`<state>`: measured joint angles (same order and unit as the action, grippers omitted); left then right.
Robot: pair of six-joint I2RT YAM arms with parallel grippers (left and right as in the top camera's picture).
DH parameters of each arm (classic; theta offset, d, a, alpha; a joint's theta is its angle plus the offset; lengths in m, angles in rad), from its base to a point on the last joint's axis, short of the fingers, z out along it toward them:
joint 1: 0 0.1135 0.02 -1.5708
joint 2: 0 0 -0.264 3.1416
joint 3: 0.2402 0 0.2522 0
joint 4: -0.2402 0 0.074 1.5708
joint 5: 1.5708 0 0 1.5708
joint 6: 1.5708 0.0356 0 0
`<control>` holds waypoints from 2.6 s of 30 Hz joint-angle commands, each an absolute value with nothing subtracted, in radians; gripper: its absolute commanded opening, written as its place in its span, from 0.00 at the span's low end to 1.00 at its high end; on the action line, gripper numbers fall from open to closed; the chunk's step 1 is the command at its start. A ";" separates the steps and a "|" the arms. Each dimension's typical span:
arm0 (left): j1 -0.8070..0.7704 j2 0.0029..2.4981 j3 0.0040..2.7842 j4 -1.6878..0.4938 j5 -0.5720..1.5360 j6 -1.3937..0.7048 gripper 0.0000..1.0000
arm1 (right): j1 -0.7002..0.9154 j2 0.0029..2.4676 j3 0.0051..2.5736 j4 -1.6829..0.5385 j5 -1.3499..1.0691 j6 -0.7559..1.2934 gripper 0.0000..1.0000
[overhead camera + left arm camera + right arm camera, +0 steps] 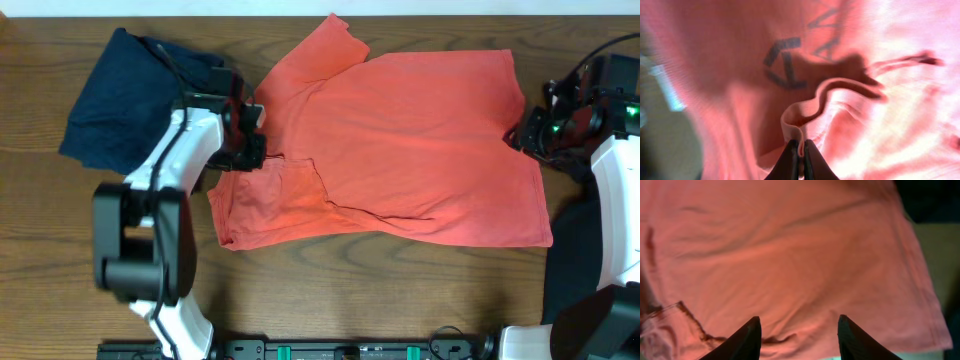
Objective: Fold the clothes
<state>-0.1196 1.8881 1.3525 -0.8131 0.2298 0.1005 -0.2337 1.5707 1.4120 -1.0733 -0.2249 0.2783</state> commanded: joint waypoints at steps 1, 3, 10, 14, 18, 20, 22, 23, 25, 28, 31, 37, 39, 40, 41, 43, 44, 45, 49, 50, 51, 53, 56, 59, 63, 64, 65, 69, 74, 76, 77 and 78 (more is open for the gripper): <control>-0.119 1.773 1.394 -0.842 0.217 0.086 0.06 | -0.276 1.590 1.404 -1.101 -0.128 0.343 0.52; -0.119 1.732 1.394 -0.856 0.217 0.084 0.06 | -0.303 1.601 1.398 -1.122 -0.123 0.344 0.54; -0.119 1.633 1.394 -0.889 0.217 0.073 0.06 | -0.416 1.664 1.274 -1.116 -0.123 0.353 0.54; -0.119 1.607 1.394 -0.902 0.217 0.073 0.06 | -0.470 1.698 1.155 -1.070 -0.131 0.352 0.47; -0.119 1.598 1.394 -0.920 0.217 0.073 0.06 | -0.500 1.708 1.069 -1.017 -0.131 0.352 0.46; -0.119 1.598 1.394 -0.927 0.217 0.074 0.06 | -0.515 1.708 1.045 -1.009 -0.130 0.351 0.46; -0.119 1.598 1.394 -0.934 0.217 0.074 0.06 | -0.531 1.708 1.030 -1.015 -0.117 0.351 0.45; -0.119 1.598 1.394 -0.935 0.217 0.074 0.06 | -0.538 1.708 1.026 -1.021 -0.101 0.351 0.46; -0.119 1.597 1.394 -0.939 0.217 0.074 0.06 | -0.549 1.708 1.024 -1.025 -0.060 0.354 0.46; -0.119 1.592 1.394 -0.942 0.217 0.074 0.06 | -0.553 1.708 1.018 -1.011 0.000 0.405 0.47; -0.119 1.582 1.394 -0.942 0.217 0.074 0.06 | -0.553 1.708 0.994 -0.968 0.022 0.430 0.46; -0.119 1.561 1.394 -0.942 0.217 0.074 0.06 | -0.553 1.708 0.891 -0.814 0.008 0.498 0.43; -0.119 1.559 1.394 -0.942 0.217 0.074 0.06 | -0.553 1.708 0.876 -0.793 0.006 0.510 0.41; -0.119 1.559 1.394 -0.942 0.217 0.074 0.06 | -0.553 1.708 0.876 -0.787 0.003 0.512 0.37; -0.119 1.559 1.394 -0.942 0.217 0.074 0.06 | -0.553 1.708 0.879 -0.781 -0.007 0.511 0.34; -0.119 1.559 1.394 -0.945 0.217 0.074 0.06 | -0.553 1.707 0.894 -0.781 -0.020 0.511 0.20; -0.119 1.556 1.394 -0.949 0.216 0.074 0.06 | -0.553 1.707 0.909 -0.788 -0.033 0.511 0.12; -0.119 1.552 1.394 -0.954 0.216 0.075 0.06 | -0.554 1.707 0.927 -0.801 -0.043 0.511 0.05; -0.119 1.521 1.407 -0.992 0.195 0.073 0.06 | -0.554 1.700 1.046 -0.912 -0.060 0.450 0.01; -0.119 1.509 1.415 -1.010 0.172 0.073 0.06 | -0.554 1.696 1.087 -0.951 -0.058 0.422 0.01; -0.119 1.497 1.421 -1.024 0.156 0.074 0.06 | -0.554 1.692 1.130 -0.991 -0.060 0.400 0.01; -0.119 1.471 1.427 -1.040 0.133 0.074 0.06 | -0.552 1.684 1.208 -1.067 -0.061 0.384 0.01; -0.119 1.444 1.427 -1.047 0.133 0.074 0.06 | -0.548 1.677 1.291 -1.147 -0.061 0.384 0.01; -0.119 1.436 1.427 -1.055 0.134 0.074 0.06 | -0.549 1.673 1.325 -1.163 -0.113 0.383 0.01; -0.119 1.436 1.427 -1.065 0.133 0.075 0.06 | -0.544 1.674 1.326 -1.076 -0.305 0.316 0.01; -0.119 1.436 1.427 -1.065 0.133 0.075 0.06 | -0.542 1.674 1.326 -1.055 -0.339 0.317 0.01; -0.119 1.436 1.427 -1.065 0.133 0.075 0.06 | -0.538 1.674 1.326 -1.033 -0.369 0.317 0.01; -0.119 1.436 1.427 -1.063 0.133 0.079 0.06 | -0.520 1.674 1.326 -0.974 -0.382 0.336 0.01; -0.119 1.436 1.427 -1.025 0.133 0.081 0.06 | -0.493 1.674 1.325 -0.907 -0.353 0.389 0.01; -0.119 1.436 1.427 -1.007 0.133 0.086 0.06 | -0.489 1.674 1.326 -0.902 -0.321 0.428 0.01; -0.119 1.436 1.427 -0.999 0.133 0.086 0.06 | -0.490 1.674 1.325 -0.912 -0.301 0.450 0.01; -0.119 1.436 1.427 -0.993 0.133 0.086 0.06 | -0.490 1.674 1.325 -0.929 -0.282 0.468 0.01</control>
<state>-0.1196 1.4372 1.4071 -1.0039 0.1497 0.0792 -0.4942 1.6840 1.3098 -0.9138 -0.3317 0.3977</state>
